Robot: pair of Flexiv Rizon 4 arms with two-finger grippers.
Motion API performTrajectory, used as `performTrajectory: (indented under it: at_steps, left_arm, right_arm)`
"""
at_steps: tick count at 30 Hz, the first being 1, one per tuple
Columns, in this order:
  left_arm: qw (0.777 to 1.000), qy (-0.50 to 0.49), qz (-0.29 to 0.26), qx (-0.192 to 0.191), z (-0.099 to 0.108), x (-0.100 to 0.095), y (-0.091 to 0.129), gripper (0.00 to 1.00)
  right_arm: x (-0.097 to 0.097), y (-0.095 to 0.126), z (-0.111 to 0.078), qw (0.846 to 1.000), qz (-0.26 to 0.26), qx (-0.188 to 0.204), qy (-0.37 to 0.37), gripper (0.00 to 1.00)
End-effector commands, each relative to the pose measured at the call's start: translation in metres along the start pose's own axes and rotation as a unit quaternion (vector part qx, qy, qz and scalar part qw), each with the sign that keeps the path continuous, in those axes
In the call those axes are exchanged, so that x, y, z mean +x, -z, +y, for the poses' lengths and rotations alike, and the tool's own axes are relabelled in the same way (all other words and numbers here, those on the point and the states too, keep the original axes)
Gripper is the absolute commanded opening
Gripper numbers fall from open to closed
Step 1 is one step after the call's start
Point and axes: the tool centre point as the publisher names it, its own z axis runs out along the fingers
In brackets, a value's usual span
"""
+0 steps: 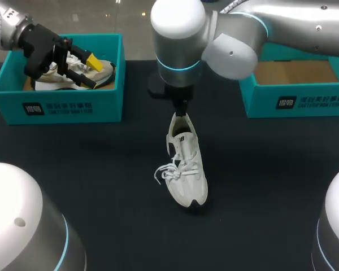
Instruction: Take the shoe out of the shoebox, open the shoe tongue, remove and reinsert the insole, then place the shoe into the shoebox
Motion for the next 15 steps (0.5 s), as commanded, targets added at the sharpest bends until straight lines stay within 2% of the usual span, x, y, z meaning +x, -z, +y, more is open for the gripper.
performTrajectory:
  at_steps: [1,8,10,13,15]
  left_arm:
    - [1.000,0.000,0.001,0.001,0.000,0.000,0.001,1.00]
    - [1.000,0.000,0.001,0.001,0.000,0.000,0.001,1.00]
    - [1.000,0.000,0.001,0.001,0.000,0.000,0.001,1.00]
    - [1.000,0.000,0.001,0.001,0.000,0.000,0.001,1.00]
    - [1.000,0.000,0.001,0.001,0.000,0.000,0.001,1.00]
  right_arm:
    - [-0.004,-0.011,0.010,1.000,0.007,0.005,0.011,0.46]
    - [-0.006,-0.032,0.013,0.999,0.013,0.006,0.036,0.46]
    - [-0.006,-0.039,0.012,0.999,0.015,0.006,0.043,0.50]
    - [-0.009,-0.045,0.009,0.999,0.016,0.007,0.049,0.62]
    - [-0.010,-0.050,0.007,0.998,0.017,0.006,0.052,0.65]
